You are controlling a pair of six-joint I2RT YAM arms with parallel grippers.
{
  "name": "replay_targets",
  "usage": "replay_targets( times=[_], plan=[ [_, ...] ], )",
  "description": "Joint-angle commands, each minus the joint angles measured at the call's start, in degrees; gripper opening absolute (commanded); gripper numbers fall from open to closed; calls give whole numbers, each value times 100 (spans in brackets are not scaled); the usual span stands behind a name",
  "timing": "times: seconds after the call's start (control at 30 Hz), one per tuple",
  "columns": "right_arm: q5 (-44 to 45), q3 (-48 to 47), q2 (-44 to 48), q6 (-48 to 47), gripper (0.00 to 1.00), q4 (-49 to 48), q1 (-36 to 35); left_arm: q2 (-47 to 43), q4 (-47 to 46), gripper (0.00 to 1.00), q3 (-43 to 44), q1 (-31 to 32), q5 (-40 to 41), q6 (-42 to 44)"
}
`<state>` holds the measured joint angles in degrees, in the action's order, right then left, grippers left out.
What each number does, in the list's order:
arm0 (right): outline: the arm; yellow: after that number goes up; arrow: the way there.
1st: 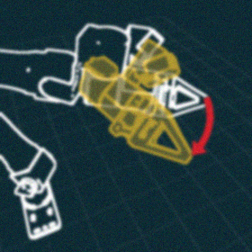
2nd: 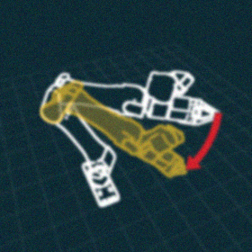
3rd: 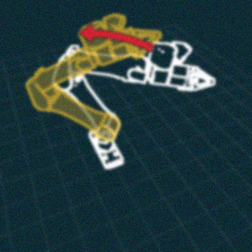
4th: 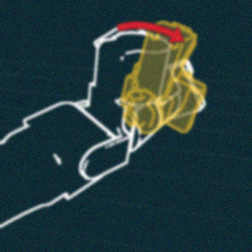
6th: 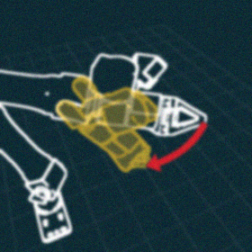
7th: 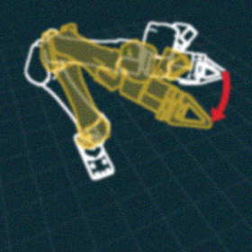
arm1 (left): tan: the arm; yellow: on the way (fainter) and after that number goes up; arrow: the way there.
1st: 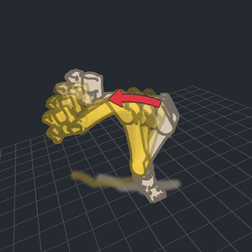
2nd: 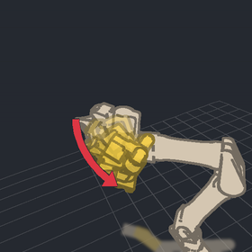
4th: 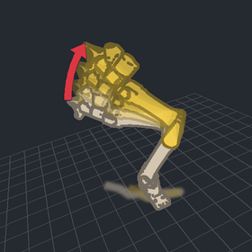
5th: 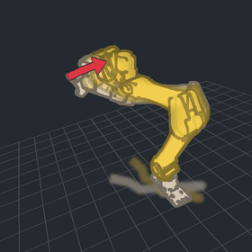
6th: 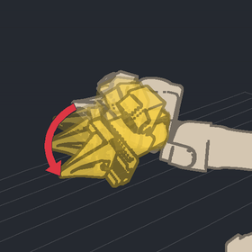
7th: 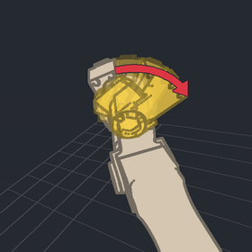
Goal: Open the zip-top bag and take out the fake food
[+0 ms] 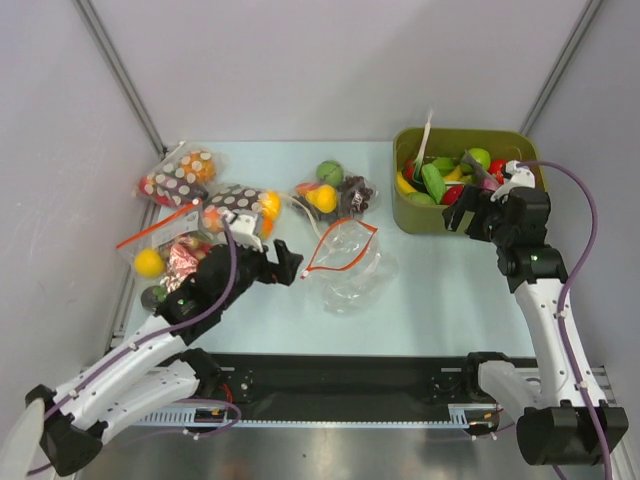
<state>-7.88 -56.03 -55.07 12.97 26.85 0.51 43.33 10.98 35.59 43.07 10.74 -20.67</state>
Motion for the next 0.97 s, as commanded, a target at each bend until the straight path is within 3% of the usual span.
replay_targets(
  times=[0.0,0.1,0.33,0.93],
  plan=[
    [50,-13,277,-154,100,154,-209,-158,307,100,710,-561,279,142],
    [41,-13,417,-181,100,233,-245,-79,720,100,1194,-1124,332,10],
    [-12,-92,550,-269,100,338,-245,333,1230,100,1749,-2337,-573,-25],
    [-21,-180,585,-418,100,435,-236,378,1697,100,2145,-2338,-248,186]
  ],
)
